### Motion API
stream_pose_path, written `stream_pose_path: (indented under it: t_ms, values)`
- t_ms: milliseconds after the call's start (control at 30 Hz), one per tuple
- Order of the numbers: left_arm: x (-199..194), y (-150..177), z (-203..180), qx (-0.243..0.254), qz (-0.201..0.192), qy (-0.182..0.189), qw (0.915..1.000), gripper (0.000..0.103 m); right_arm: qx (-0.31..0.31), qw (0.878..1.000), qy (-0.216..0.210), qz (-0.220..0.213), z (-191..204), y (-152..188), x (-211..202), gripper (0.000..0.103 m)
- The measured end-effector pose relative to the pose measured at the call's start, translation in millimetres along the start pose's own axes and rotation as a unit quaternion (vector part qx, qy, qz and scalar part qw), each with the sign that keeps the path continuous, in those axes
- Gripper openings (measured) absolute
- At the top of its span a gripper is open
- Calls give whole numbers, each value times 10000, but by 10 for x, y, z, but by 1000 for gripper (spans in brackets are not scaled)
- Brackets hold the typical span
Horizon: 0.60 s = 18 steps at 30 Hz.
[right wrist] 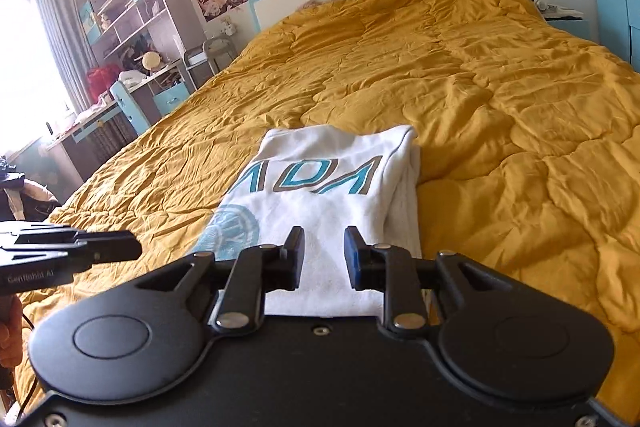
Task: Fold small clothes
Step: 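Open both grippers and withdraw from the folded sweatshirt, then grasp the end of the folded sweatshirt with both grippers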
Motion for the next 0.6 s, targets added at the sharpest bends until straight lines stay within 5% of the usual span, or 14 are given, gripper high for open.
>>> stream_pose_path:
  t_ms: [233,300,433,500,600]
  values:
    - [317,466,170,-200,736,-135,9970,10,358,9968,543,474,-310,346,73,25]
    - [308,507,184,-181,760,-100,9969,10,528,9947,696,546,-445,395,16,39]
    - [183,309,281,-608,414,194,9971,14,1077,9917,563,415,-600,313,-68,40]
    - [173,100,429,-905,35,220,9956,30,1057,9933,471,22,-593,150,-89,40]
    - [398,-188,787,-1368,-359,116,9899,33,1033,9936,363,-292,-610,-106,79,41]
Point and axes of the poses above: each gripper's, at about its wrist camera, not at the fingertips, and x roughly the way its jaws point, z to its left, y to its underside, the point moved 2 cm from there along x, roughly the way its jaws point, and after that the axes turned 14 degrees about -z, right-handed, at the moved point
